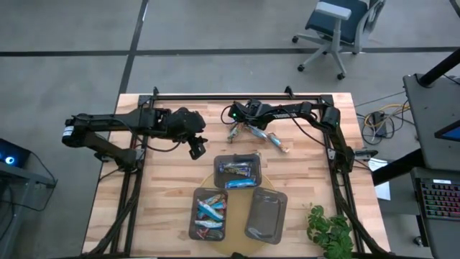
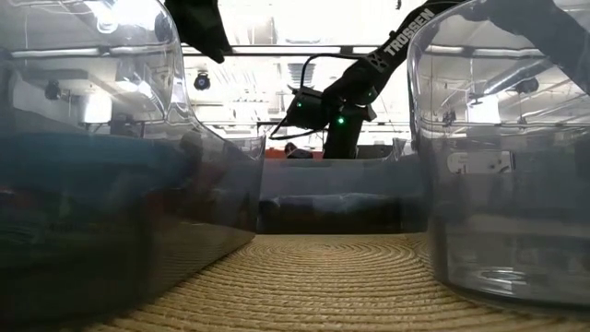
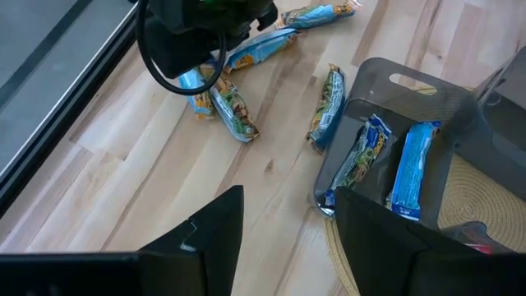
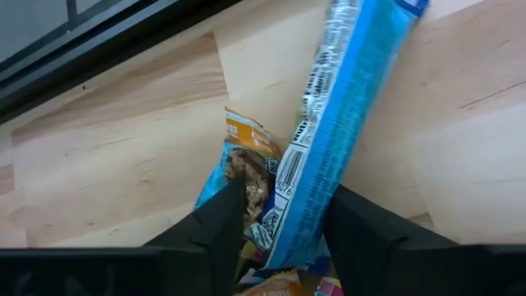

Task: Pick and place Granola Bars by type
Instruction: Put the blue granola bar into the top black bin

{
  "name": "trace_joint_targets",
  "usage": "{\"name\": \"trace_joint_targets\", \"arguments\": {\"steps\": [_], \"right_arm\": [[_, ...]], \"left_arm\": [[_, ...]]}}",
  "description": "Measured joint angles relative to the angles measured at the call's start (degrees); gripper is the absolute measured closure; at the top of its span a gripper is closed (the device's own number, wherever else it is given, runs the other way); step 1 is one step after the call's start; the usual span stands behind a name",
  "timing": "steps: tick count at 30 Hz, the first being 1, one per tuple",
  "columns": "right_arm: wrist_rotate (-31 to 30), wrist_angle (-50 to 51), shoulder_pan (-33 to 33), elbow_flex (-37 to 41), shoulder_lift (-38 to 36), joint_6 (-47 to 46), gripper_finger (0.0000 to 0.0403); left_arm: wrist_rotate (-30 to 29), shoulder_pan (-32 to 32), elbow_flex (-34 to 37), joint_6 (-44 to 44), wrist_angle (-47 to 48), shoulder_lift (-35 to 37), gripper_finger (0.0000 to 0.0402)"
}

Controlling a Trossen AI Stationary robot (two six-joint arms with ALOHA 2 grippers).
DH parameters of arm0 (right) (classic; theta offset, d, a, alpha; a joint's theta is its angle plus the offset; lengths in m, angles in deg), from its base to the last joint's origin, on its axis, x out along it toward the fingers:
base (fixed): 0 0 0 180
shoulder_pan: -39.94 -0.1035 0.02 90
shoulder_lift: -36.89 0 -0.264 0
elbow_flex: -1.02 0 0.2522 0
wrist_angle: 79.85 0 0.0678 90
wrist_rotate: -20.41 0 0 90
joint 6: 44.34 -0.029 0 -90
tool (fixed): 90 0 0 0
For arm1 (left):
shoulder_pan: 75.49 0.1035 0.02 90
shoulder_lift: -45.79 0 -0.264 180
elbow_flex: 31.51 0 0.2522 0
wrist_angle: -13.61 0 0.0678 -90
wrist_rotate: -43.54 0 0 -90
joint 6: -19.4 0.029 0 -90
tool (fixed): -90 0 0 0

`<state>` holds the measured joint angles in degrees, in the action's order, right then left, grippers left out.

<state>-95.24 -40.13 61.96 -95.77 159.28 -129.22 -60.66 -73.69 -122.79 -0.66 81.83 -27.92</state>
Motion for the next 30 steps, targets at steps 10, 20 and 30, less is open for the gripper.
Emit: {"name": "trace_joint_targets", "arguments": {"steps": [10,20,30], "right_arm": [[0.09,0.84,0.0,-0.02,-0.09,-0.04,0.0331],[0.26,1.31,0.0,-0.02,-0.12,0.93,0.0381],[0.39,1.31,-0.07,-0.28,-1.27,5.05,0.0383]], "left_arm": [[0.0,0.0,0.0,-0.04,0.0,0.0,0.0227],[1.12,0.02,2.73,-0.92,0.04,0.0,0.0227],[3.0,-0.2,3.08,-1.27,-0.72,0.84,0.0227]]}}
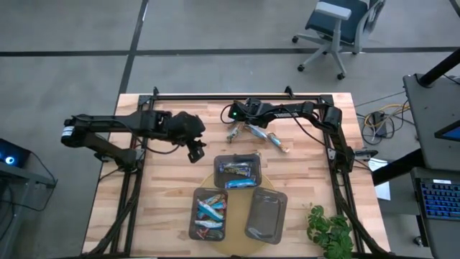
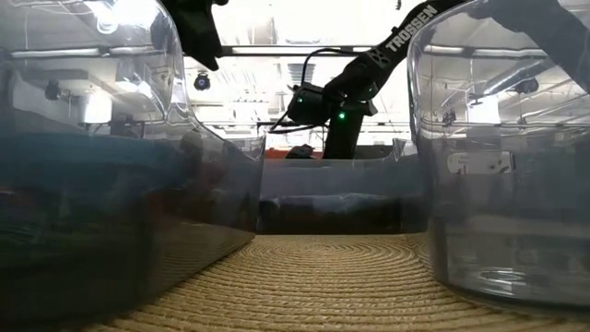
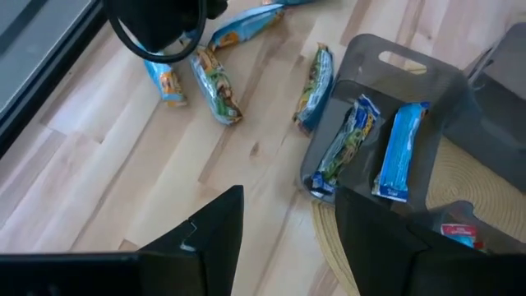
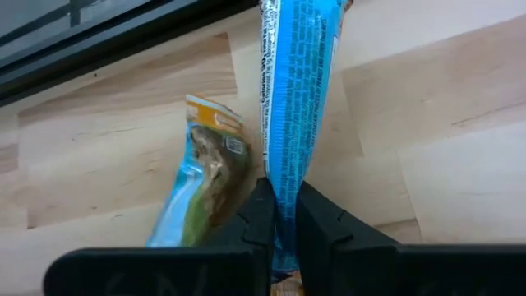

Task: Pick and place Granola Bars by type
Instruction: Put the blue granola bar into the top black bin

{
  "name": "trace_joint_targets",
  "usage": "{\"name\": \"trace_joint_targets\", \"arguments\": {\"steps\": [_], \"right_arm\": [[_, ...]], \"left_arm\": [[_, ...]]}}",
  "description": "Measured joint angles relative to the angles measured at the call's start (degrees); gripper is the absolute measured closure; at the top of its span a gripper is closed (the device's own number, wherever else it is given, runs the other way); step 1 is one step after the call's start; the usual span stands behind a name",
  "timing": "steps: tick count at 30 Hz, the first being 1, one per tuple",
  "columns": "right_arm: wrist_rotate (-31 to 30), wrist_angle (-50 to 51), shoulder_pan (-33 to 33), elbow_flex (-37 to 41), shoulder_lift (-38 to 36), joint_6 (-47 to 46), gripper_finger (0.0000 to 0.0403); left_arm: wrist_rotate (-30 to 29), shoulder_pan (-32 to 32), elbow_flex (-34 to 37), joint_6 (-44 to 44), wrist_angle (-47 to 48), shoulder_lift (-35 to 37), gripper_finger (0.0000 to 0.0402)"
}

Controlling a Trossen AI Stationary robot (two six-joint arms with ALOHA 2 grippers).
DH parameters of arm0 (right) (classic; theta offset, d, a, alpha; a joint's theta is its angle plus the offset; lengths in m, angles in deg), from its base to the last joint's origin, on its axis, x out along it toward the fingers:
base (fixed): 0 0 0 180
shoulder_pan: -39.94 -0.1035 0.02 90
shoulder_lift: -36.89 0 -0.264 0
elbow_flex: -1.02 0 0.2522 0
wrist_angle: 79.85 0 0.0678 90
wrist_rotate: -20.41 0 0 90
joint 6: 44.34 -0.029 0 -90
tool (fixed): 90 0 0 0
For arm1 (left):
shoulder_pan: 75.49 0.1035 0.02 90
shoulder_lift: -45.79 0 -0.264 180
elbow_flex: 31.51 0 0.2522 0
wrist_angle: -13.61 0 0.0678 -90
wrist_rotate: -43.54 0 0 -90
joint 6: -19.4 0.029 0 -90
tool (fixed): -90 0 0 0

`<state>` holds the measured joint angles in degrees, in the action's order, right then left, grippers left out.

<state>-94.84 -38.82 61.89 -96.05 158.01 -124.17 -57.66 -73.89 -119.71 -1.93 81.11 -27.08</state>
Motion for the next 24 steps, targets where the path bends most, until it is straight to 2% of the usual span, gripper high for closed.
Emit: {"name": "trace_joint_targets", "arguments": {"steps": [14,24], "right_arm": [[-0.24,-0.03,-1.06,-1.87,-1.25,5.76,0.0384],[-1.64,9.25,-3.09,-1.83,-11.62,16.77,0.0385]], "left_arm": [[-0.27,0.0,0.0,-0.14,-0.35,0.26,0.0227],[-0.86,0.0,0.0,-0.11,-1.55,2.97,0.0227]]}}
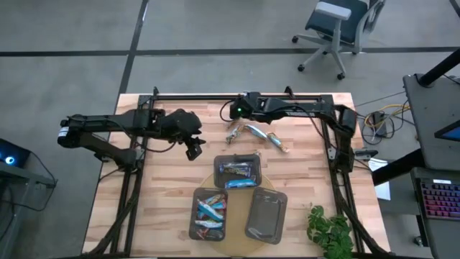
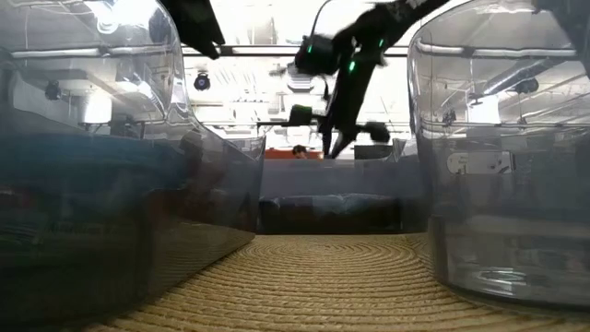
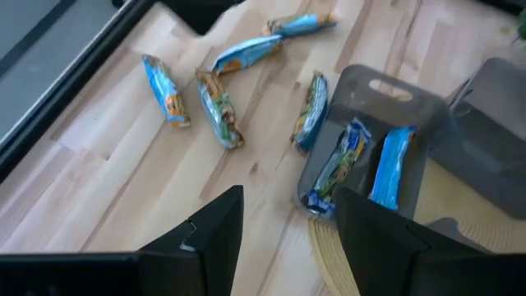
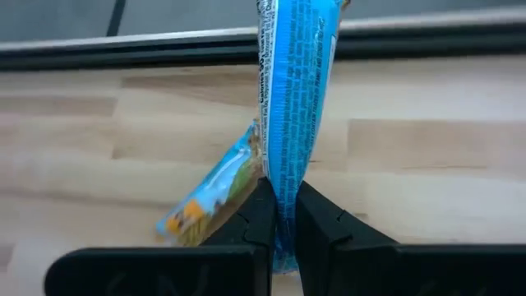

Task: Pick and place Granola Bars by type
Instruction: Put the blue granola bar into the top black bin

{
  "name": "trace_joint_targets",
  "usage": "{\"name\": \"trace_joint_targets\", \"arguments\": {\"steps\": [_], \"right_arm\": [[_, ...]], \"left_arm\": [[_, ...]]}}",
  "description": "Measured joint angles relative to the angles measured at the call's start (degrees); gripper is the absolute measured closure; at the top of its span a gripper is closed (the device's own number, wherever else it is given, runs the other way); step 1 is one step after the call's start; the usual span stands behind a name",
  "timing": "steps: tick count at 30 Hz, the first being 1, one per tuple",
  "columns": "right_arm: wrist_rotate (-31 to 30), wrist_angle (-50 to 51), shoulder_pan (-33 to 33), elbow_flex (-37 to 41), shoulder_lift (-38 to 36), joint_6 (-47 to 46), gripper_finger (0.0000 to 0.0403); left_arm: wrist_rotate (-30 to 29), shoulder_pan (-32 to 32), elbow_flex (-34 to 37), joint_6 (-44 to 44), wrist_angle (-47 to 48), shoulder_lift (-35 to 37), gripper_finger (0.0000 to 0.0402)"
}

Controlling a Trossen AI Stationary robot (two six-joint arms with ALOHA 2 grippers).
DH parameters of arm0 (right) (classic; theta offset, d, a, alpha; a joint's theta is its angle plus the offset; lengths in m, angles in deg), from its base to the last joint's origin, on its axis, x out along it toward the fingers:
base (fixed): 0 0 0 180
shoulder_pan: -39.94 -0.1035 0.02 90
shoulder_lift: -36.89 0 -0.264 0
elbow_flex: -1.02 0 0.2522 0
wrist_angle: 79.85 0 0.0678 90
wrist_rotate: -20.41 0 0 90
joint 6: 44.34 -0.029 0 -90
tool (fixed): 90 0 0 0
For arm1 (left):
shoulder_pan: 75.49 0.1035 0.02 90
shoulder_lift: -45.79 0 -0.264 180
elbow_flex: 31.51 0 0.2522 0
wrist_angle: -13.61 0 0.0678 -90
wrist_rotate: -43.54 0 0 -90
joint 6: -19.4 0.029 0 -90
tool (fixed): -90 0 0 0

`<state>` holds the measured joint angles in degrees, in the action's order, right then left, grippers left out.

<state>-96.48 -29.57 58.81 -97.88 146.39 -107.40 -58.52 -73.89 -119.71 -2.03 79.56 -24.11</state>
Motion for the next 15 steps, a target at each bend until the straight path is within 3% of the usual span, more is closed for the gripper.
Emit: {"name": "trace_joint_targets", "arguments": {"steps": [7,15], "right_arm": [[-0.66,3.95,-3.85,0.03,-10.62,11.97,0.0385],[13.06,3.95,-9.98,0.16,-19.39,33.76,0.0385]], "left_arm": [[-0.11,0.0,0.0,0.66,-2.96,2.66,0.0227],[-0.17,0.0,0.0,2.73,-5.24,4.9,0.0227]]}}
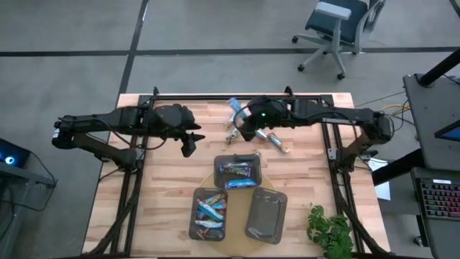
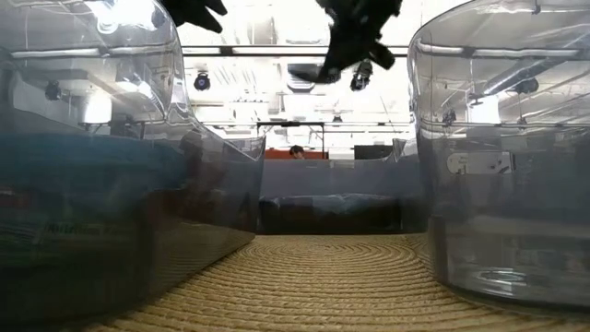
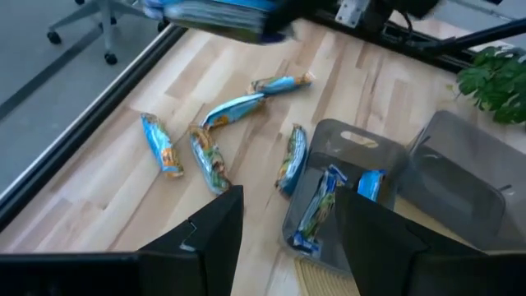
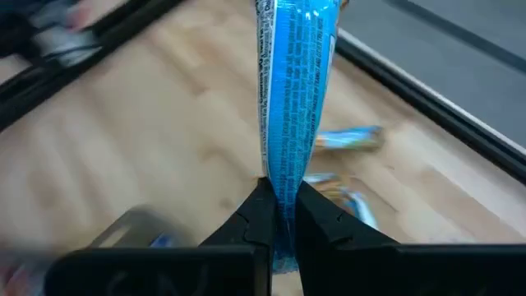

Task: Pick and place Granola Bars by type
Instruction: Put the blue granola bar into the top black bin

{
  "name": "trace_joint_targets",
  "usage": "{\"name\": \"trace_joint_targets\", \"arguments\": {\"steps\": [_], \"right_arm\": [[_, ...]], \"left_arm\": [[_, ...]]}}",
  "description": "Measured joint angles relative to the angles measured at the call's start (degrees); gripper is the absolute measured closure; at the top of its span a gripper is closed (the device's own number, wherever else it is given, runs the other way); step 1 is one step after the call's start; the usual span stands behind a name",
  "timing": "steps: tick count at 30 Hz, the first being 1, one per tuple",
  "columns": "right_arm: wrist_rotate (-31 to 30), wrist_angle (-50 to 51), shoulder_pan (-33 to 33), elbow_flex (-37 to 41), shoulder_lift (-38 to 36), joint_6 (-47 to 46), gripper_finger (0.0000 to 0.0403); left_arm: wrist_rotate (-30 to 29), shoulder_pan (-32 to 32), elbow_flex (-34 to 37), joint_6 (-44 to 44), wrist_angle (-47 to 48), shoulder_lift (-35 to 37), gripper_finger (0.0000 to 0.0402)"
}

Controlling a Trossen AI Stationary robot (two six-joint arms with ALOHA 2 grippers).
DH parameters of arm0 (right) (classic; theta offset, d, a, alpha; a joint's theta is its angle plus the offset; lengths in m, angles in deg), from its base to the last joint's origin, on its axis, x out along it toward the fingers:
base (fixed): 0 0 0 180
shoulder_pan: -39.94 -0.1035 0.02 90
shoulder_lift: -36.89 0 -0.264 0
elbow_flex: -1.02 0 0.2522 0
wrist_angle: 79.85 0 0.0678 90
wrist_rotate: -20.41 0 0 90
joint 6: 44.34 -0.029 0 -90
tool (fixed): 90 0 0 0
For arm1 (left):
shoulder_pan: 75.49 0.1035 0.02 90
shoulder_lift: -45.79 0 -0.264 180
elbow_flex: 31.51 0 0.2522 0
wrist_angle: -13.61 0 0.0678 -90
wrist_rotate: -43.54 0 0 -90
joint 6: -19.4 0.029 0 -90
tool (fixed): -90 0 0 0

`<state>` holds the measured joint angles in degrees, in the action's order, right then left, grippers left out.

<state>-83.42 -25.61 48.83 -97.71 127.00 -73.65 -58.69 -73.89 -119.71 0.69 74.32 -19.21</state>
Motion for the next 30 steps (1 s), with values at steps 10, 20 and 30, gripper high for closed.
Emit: {"name": "trace_joint_targets", "arguments": {"steps": [10,20,30], "right_arm": [[17.18,2.89,-6.06,1.64,0.75,8.88,0.0385],[20.34,5.21,-11.52,1.89,10.36,14.52,0.0385],[21.57,6.75,-13.67,1.95,14.77,17.95,0.0369]], "left_arm": [[0.14,0.0,0.0,1.17,-1.42,0.67,0.0227],[0.16,0.0,0.0,2.17,-3.01,0.71,0.0227],[0.15,0.0,0.0,2.67,-2.99,0.76,0.0227]]}}
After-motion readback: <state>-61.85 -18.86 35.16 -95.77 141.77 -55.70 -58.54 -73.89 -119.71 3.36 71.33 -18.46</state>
